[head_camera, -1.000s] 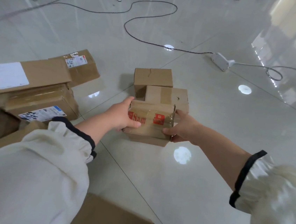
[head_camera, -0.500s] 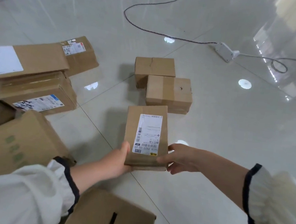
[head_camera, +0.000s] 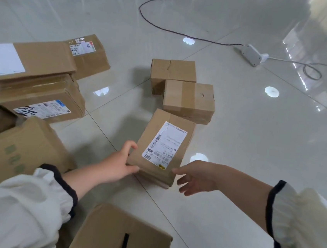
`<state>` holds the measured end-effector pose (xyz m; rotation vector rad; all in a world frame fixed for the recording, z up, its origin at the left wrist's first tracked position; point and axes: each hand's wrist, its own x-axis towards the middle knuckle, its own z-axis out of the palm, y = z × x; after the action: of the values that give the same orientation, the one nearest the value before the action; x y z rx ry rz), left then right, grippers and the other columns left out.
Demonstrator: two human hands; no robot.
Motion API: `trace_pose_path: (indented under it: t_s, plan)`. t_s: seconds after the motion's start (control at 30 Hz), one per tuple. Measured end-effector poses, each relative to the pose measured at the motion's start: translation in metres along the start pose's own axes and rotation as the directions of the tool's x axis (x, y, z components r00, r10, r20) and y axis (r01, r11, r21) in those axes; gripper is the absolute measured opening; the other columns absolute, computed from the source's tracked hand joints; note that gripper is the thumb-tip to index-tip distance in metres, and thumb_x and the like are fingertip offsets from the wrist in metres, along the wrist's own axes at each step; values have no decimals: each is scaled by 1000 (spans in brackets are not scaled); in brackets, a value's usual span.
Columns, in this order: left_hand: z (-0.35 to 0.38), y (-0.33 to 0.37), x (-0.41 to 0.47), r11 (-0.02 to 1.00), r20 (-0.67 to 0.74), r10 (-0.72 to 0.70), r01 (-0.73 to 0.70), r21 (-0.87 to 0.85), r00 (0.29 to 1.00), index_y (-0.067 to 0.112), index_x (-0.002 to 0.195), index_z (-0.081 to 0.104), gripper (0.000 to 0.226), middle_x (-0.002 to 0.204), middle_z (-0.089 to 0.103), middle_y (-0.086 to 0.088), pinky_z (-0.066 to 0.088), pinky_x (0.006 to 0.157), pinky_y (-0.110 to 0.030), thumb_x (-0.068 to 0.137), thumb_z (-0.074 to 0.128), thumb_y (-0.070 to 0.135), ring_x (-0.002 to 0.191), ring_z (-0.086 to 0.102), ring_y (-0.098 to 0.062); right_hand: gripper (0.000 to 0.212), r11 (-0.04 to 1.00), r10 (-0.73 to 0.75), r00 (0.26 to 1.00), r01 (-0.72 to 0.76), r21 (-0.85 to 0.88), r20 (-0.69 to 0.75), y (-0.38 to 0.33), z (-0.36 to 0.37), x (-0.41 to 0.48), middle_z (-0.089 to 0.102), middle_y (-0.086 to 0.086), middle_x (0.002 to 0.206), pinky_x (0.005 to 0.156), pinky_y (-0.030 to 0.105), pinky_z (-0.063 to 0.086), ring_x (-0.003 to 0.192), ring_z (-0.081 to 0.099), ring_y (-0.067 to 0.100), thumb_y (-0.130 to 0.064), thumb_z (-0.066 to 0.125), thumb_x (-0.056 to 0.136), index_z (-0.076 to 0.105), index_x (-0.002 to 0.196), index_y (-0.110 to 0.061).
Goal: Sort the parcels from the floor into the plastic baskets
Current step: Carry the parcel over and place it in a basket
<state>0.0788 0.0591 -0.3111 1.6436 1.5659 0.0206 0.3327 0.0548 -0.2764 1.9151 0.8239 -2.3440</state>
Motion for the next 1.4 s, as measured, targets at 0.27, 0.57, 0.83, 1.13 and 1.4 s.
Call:
trace_pose_path:
  t_s: [0.27, 0.57, 0.83, 1.13, 1.4]
  plan:
    - [-2, 15, -10, 856, 150, -456, 478, -196, 877, 16, 108, 42, 28, 89, 54, -4, 41, 51, -19, 88, 55, 30, 61, 61, -19, 60, 836, -540, 628, 324, -442, -561, -44, -10, 7, 45, 9, 139, 76, 24, 43, 114, 51, 27, -27, 59, 89, 31, 140, -13]
    - [-2, 36, -21, 812, 309, -305, 415, -409, 901, 15, 107, 60, 22, 97, 67, -4, 42, 64, -25, 90, 60, 29, 72, 65, -14, 23, 653, -663, 625, 214, -726, -412, -51, -4, 21, 51, 10, 123, 78, 32, 44, 106, 49, 25, -14, 52, 86, 49, 108, -12]
    - [-23, 18, -7, 840, -75, -321, 247, -482, 944, 9, 107, 62, 19, 82, 65, -1, 38, 57, -21, 88, 63, 8, 66, 56, -8, 22, 935, -220, 854, 46, -352, -472, -35, -12, -6, 66, 15, 82, 69, 34, 51, 72, 65, 30, -20, 58, 84, 60, 92, 0]
    - [-26, 12, -19, 731, 270, -577, 634, -251, 771, 7, 132, 42, 78, 113, 58, -9, 41, 86, -46, 81, 56, 64, 89, 61, -26, 36, 776, -493, 728, 122, -618, -476, -35, -12, 4, 55, 13, 110, 69, 33, 45, 92, 55, 26, -30, 48, 91, 48, 117, -5]
    - [-20, 24, -17, 690, 290, -443, 529, -494, 848, 16, 98, 55, 24, 106, 62, -4, 32, 98, -49, 89, 60, 38, 81, 61, -17, 30, 613, -546, 770, 98, -784, -331, -36, 1, 6, 52, 12, 117, 74, 30, 42, 97, 51, 25, -28, 51, 89, 52, 109, -5]
